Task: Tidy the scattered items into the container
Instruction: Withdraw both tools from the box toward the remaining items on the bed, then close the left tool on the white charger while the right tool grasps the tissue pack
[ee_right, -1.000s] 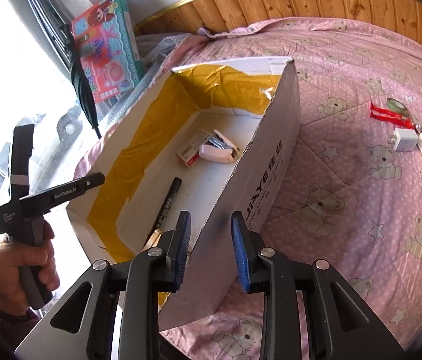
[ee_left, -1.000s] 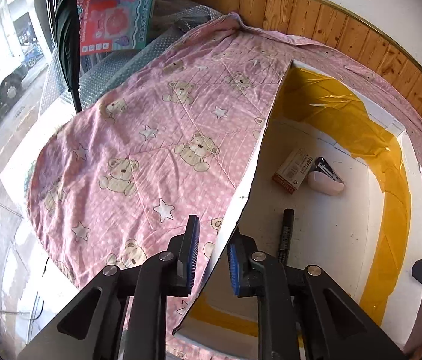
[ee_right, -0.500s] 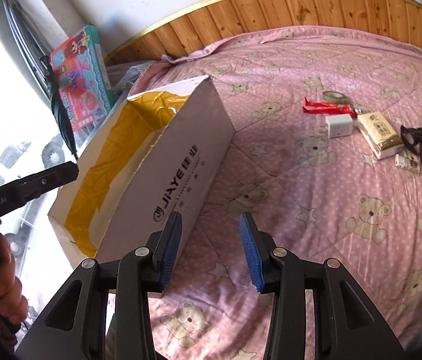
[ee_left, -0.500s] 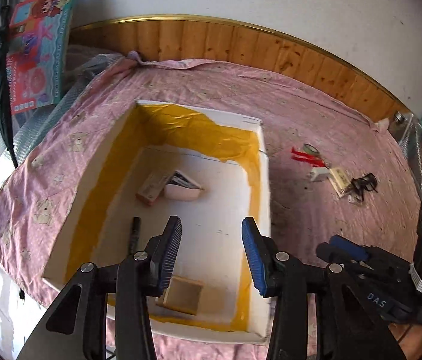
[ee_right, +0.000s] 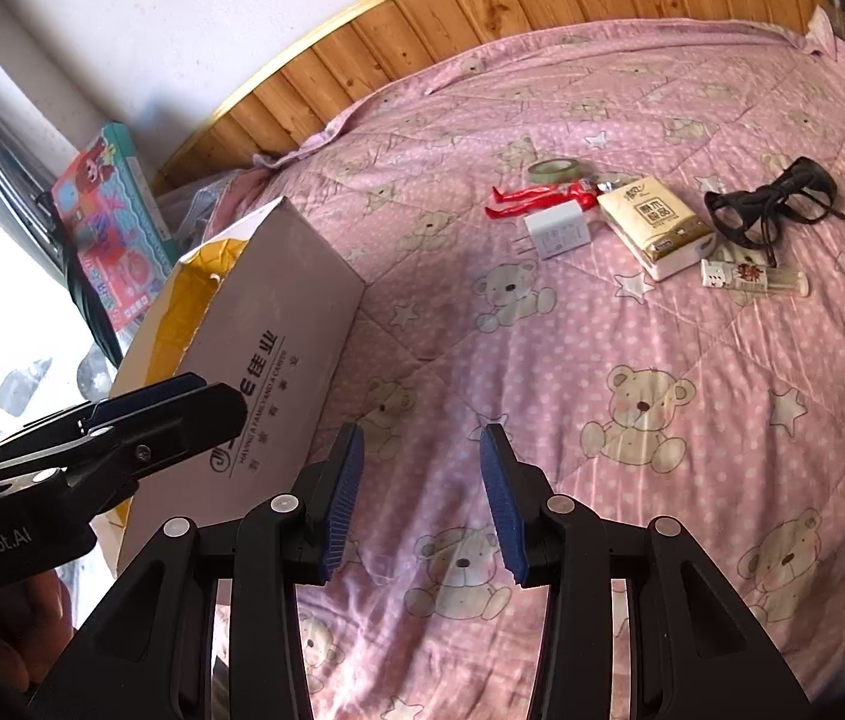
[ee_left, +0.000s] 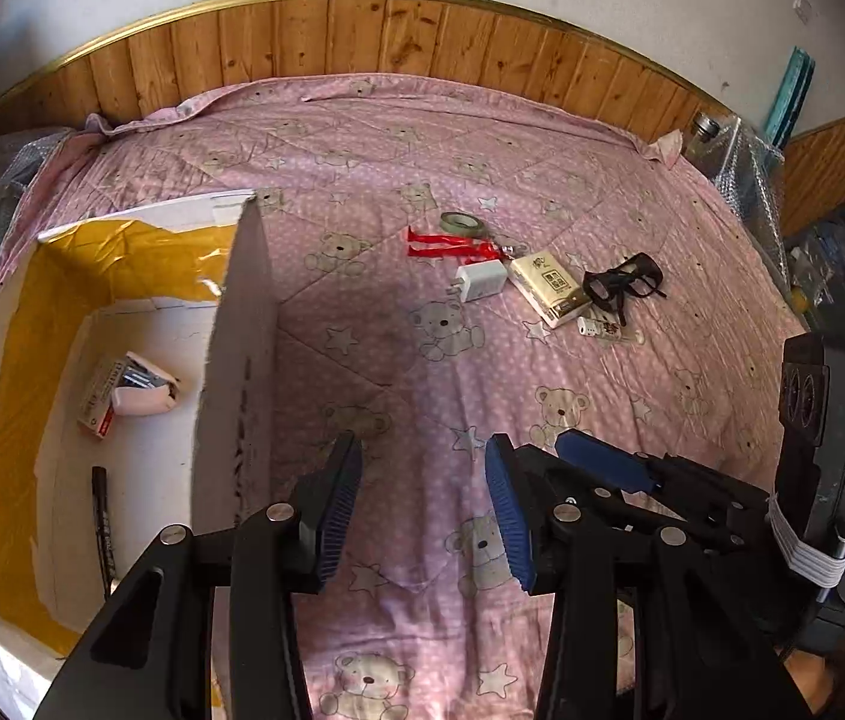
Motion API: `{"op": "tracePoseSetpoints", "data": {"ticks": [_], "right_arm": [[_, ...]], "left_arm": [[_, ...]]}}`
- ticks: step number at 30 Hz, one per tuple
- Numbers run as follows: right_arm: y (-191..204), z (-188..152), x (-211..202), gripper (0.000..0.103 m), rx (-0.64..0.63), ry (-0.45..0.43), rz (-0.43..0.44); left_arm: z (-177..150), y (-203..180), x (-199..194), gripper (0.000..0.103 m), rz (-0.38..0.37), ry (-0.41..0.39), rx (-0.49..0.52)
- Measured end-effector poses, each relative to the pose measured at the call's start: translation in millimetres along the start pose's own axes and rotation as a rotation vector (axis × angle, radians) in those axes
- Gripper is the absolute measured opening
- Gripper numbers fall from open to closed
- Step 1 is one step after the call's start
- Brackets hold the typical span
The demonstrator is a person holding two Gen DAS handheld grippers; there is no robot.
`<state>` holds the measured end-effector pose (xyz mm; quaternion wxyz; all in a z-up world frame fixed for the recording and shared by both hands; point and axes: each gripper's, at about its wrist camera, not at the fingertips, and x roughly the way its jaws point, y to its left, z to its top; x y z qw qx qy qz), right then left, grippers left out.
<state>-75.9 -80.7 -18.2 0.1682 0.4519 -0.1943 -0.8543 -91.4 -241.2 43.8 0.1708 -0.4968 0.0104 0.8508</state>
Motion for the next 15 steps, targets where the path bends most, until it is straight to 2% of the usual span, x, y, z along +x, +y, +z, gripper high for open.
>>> {"op": "tracePoseSetpoints", "data": {"ticks": [8,15], "right_arm": [[-44.5,19.2,-3.2,0.043,0.063,-0.035,-0.031],[-93.8,45.6,3.3,0.044,0.101,-0.061,-0.096]], "left_arm": [[29.6,-36.6,38.8,0.046,-0.022,0.038,0.078],[59.4,-47.4,85.6,0.048,-0.049,0.097,0.077]]}}
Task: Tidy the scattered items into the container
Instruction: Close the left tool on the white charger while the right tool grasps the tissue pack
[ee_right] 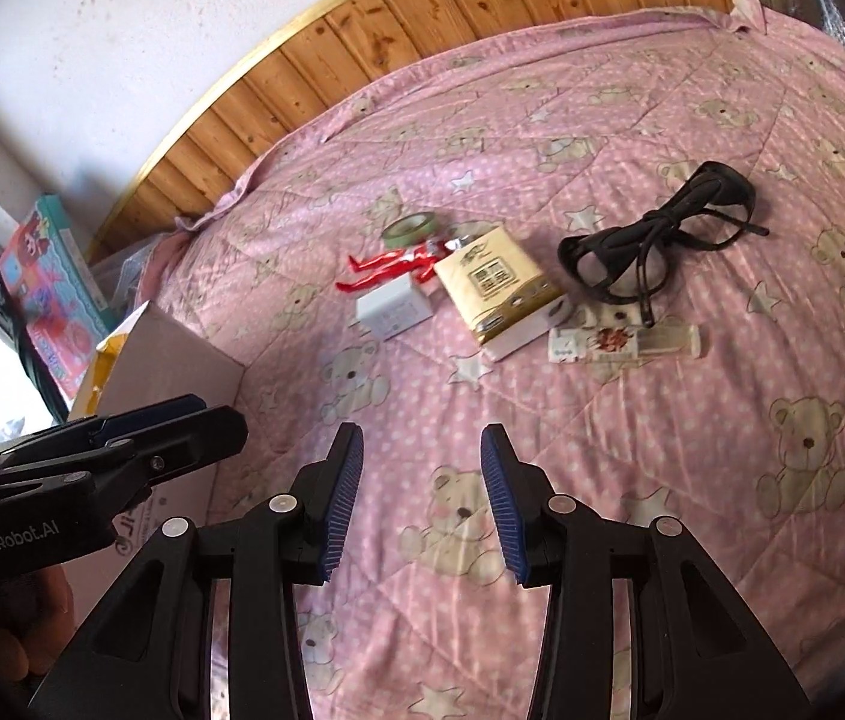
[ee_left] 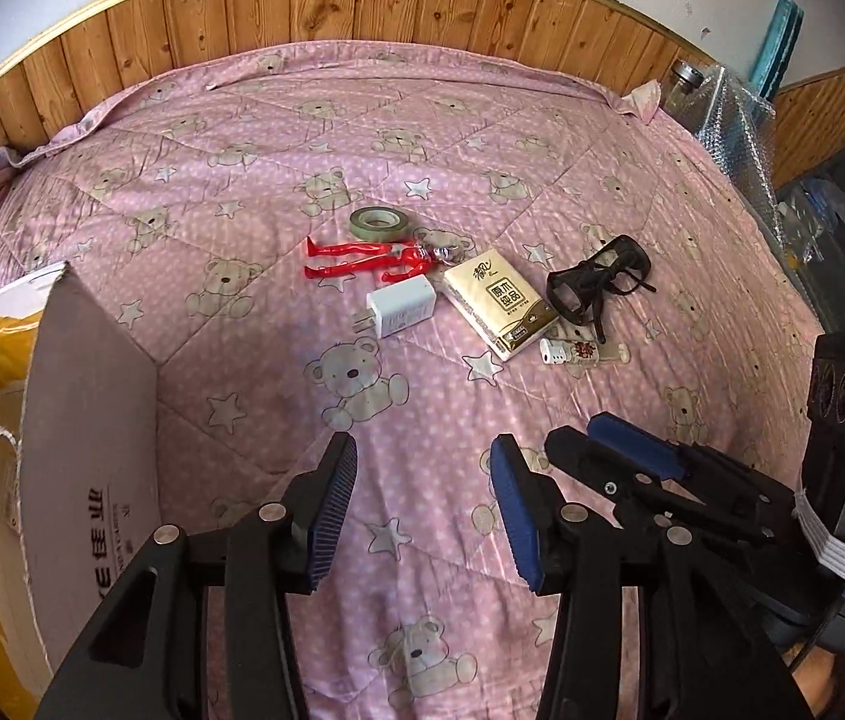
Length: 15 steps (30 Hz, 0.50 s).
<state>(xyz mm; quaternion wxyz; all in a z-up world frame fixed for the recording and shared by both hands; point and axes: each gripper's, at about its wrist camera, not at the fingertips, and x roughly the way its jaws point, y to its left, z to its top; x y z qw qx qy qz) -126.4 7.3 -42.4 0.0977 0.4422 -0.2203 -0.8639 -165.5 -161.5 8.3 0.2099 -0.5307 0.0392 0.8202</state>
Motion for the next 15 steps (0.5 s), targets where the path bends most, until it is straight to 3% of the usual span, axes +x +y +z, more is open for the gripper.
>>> {"op": "tracePoseSetpoints", "data": {"ticks": [10,15], "right_arm": [[-10.0,51.5,24.7,0.051,-0.131,-0.033,0.004],[-2.9,65.5,51.7,0.052,-0.249,0.025,-0.009]], "left_arm": [[39.3,11.5,61.9,0.053,0.004,0.065,-0.029],[56.1,18.6,82.2,0.053,0.009,0.05,-0.064]]}}
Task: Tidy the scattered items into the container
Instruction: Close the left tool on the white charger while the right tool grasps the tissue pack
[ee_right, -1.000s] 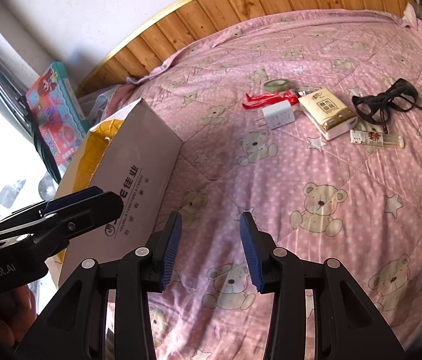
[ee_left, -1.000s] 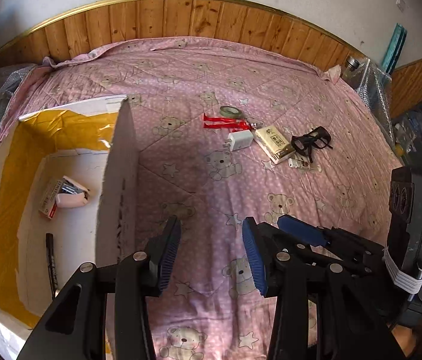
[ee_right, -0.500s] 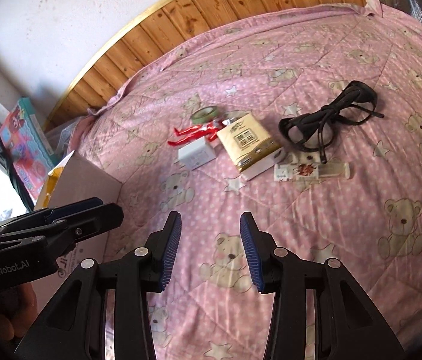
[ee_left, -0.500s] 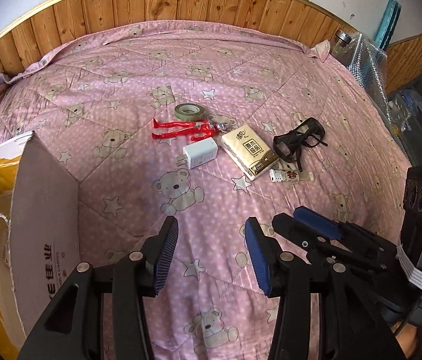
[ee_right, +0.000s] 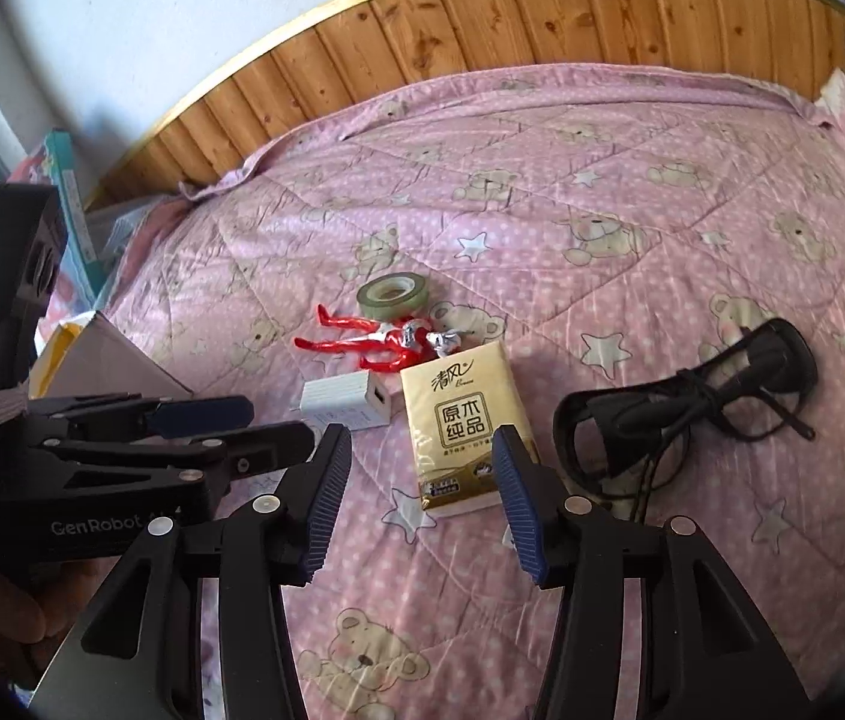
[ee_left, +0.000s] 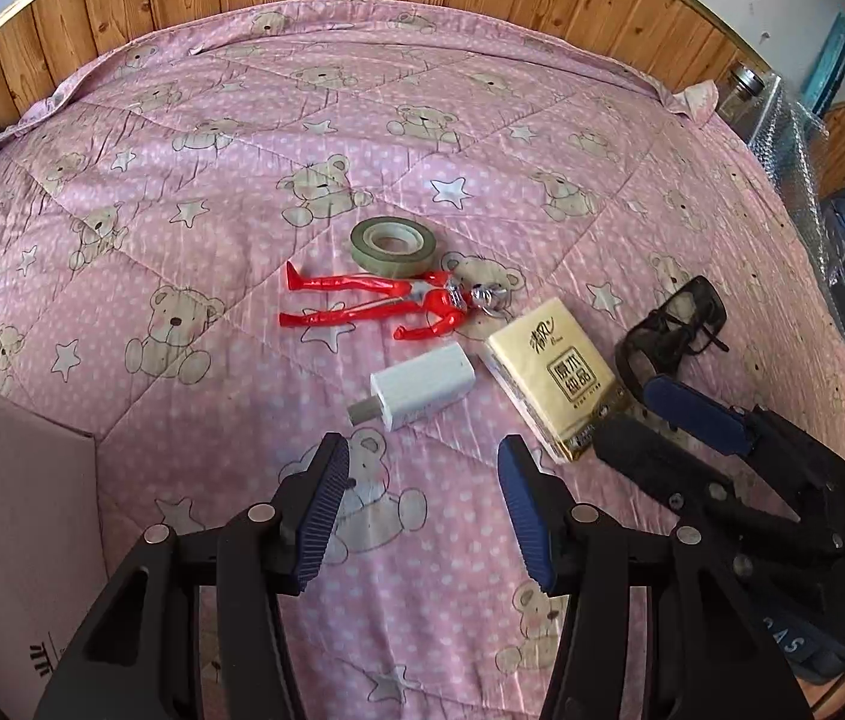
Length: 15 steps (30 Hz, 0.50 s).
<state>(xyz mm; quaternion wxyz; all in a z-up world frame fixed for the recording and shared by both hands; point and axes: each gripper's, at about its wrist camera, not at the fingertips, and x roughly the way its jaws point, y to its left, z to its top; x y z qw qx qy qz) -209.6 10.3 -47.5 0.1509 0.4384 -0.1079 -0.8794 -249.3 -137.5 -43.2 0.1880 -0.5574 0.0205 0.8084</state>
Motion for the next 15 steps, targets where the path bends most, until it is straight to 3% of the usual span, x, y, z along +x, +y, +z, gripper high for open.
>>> {"op": "tracePoseSetpoints", "data": {"ticks": [5,8,12,14,15], "right_arm": [[-8.3,3.9,27.9,0.054,-0.064,0.078,-0.03],[-5.8,3.0,31.8,0.055,-0.129,0.063,-0.074],[-17.2,2.0,24.6,0.045,-0.07,0.077,-0.081],[-21.4,0.4,11.7,0.036,-0.031,0.068,-0.059],[-21.1,-0.9,4.7,0.03,-0.02,0.063,-0.051]], "left_arm": [[13.4,6.3,20.9,0.053,0.003,0.002,-0.029],[17.7,3.7,32.3,0.054,-0.028,-0.002,-0.02],[17.4,1.5,50.2,0.053,-0.05,0.032,0.006],[11.7,-3.4,49.2,0.041,-0.024,0.039,0.048],[8.8,-7.1,47.5,0.029,-0.022,0.055,0.076]]}}
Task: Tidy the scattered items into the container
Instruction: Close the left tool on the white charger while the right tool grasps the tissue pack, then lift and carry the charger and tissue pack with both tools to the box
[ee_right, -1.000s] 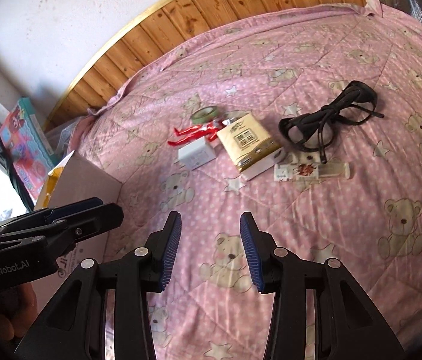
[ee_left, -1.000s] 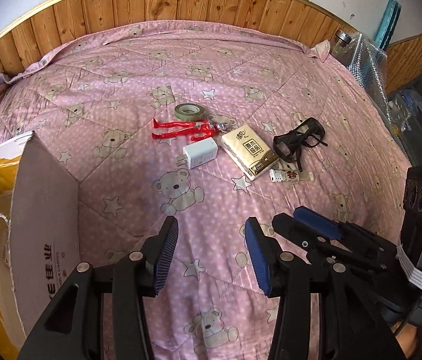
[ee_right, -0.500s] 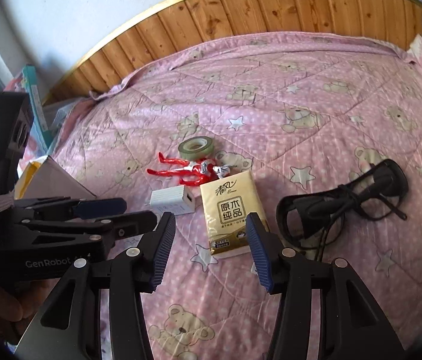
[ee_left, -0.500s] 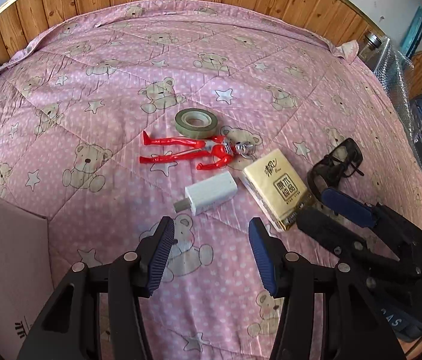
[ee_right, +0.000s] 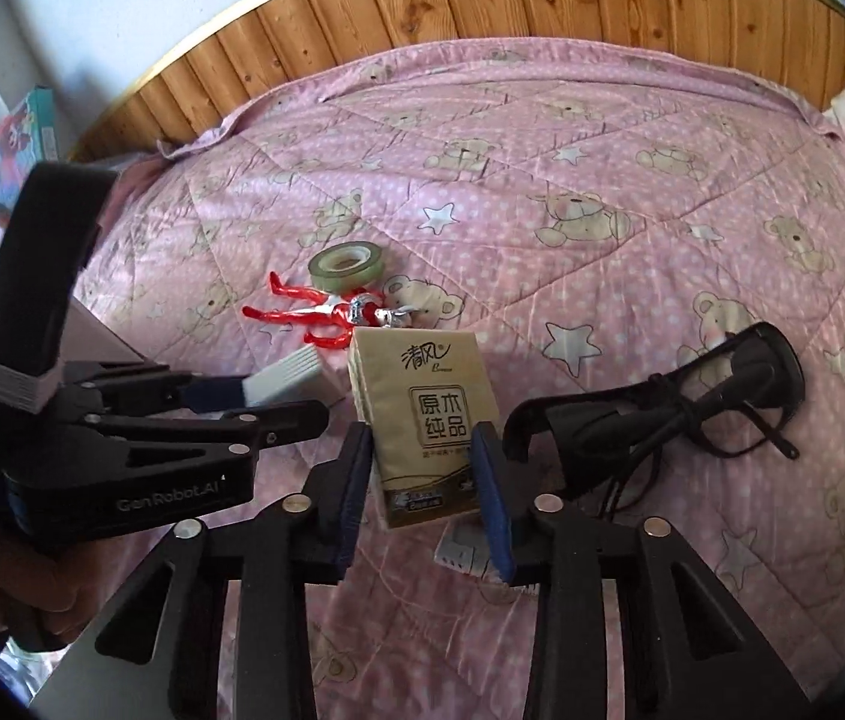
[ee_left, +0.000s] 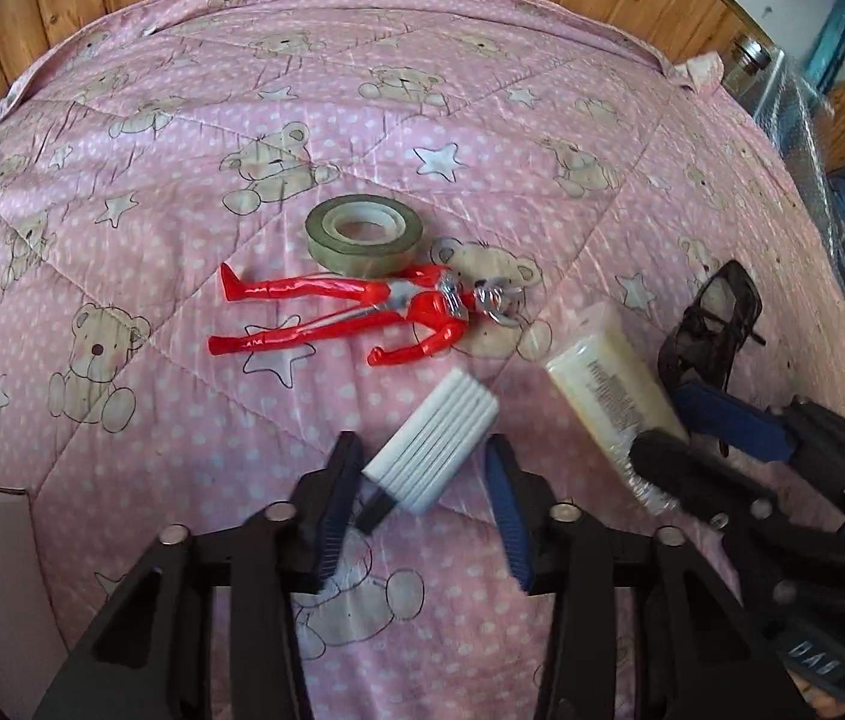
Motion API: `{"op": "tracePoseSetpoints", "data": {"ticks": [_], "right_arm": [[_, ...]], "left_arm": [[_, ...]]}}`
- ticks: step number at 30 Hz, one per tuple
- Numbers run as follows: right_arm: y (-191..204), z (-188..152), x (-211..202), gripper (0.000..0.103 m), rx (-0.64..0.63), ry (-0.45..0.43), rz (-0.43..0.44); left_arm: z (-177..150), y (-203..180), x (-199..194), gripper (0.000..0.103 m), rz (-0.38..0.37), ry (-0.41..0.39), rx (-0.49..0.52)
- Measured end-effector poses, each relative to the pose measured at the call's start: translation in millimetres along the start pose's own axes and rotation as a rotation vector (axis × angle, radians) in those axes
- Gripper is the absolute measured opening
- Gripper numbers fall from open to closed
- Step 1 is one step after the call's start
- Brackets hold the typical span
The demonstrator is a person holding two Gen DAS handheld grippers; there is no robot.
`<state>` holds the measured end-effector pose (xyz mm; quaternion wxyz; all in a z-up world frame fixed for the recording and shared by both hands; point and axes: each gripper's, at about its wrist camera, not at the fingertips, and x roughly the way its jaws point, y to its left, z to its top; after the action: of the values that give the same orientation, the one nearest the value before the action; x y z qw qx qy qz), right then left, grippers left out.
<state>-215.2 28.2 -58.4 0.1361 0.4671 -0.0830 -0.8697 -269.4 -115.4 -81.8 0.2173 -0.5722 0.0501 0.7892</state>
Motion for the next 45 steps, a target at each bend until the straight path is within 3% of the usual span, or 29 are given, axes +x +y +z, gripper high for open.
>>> {"op": "tracePoseSetpoints", "data": {"ticks": [2,5,7,8,10,11,13,16,21,24,30,33,37,39,45], "right_arm": [[0.6,-3.8,-8.9,0.028,0.011,-0.008,0.006],[1.3,-7.0,0.0,0.029,0.012,0.006,-0.01],[-2.1,-7.9,10.4,0.035,0.024,0.01,-0.016],[-3.5,-7.0,12.2,0.038,0.028,-0.009,0.001],[-3.2,-4.7,14.5,0.054,0.026,-0.029,0.035],[-2.2,-2.9,15.8,0.055,0.019,-0.029,0.043],[1.4,-0.3,14.1,0.056,0.006,-0.025,0.045],[10.1,1.8,10.2,0.058,-0.039,-0.028,0.058],[25.8,5.8,30.8,0.063,-0.185,-0.012,-0.044],[20.2,9.8,35.6,0.052,-0.156,-0.003,-0.086],[5.4,-4.0,-1.0,0.03,0.047,-0.03,0.061],[4.1,-26.4,-21.2,0.028,0.145,-0.038,0.139],[-5.8,-68.8,-42.1,0.027,0.375,-0.043,0.346],[-11.0,-89.0,-46.5,0.027,0.464,-0.035,0.407],[1.9,-112.1,-61.8,0.027,0.476,-0.008,0.415]], "left_arm": [[-4.4,-6.0,-5.5,0.028,0.001,-0.011,0.033],[-2.2,-9.9,-5.8,0.031,0.077,-0.061,0.065],[2.0,-8.5,0.3,0.04,0.065,-0.057,0.051],[4.1,-9.1,3.6,0.04,0.06,-0.06,0.052],[7.2,-9.2,10.3,0.04,0.07,-0.067,0.063],[7.2,-8.0,10.3,0.039,0.064,-0.082,0.061],[7.2,-5.5,9.1,0.022,0.08,-0.086,0.051],[2.5,3.4,3.7,0.022,0.095,-0.073,0.011],[-25.6,24.7,-10.6,0.022,0.087,-0.054,-0.081],[-41.3,23.1,-15.2,0.022,0.103,-0.066,-0.071],[-64.4,21.4,-26.8,0.022,0.074,-0.066,-0.078],[-81.9,21.9,-38.4,0.022,0.05,-0.072,-0.1],[-105.6,21.6,-60.1,0.022,0.002,-0.072,-0.125],[-117.4,17.4,-70.0,0.022,0.002,-0.075,-0.107],[-137.4,4.5,-93.0,0.022,0.008,-0.098,-0.057]]}}
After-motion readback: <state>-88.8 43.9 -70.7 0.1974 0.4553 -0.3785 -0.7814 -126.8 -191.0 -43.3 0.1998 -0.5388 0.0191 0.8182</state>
